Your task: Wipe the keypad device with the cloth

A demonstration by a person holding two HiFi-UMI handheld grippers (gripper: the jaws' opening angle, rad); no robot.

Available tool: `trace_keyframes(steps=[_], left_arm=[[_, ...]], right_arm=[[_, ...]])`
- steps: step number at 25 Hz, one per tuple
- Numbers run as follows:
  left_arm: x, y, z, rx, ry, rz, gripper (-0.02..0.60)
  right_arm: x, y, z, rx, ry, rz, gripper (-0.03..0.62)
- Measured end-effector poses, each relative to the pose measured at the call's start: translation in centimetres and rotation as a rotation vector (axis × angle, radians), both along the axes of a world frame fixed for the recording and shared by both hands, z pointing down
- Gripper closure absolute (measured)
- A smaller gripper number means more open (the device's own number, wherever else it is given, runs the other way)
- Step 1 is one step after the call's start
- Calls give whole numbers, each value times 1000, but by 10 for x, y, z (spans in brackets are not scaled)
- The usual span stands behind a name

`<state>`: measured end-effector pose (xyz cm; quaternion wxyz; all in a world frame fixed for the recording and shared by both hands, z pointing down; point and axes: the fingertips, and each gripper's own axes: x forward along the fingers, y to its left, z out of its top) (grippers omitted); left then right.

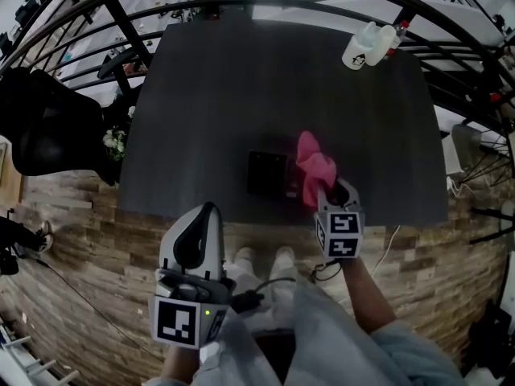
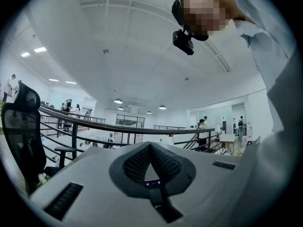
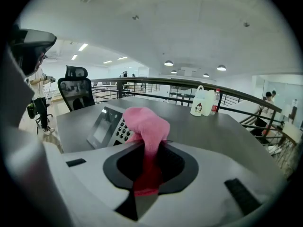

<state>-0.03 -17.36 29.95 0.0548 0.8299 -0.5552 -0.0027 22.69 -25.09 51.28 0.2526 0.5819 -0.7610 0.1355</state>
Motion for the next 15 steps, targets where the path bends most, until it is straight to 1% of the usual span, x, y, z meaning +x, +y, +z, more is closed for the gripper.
trace_keyframes(steps=[6,12,15], left_arm=[[0,1,-1,2,-4,-1,578],[1,2,0,0,-6,1,578],[3,2,0,-2,-4,5,578]], right_arm=[[-2,25,29,-67,22,-10,523],[-16,45,46,-113,27,-35,523],[-27,54,47,-125,40,-64,523]])
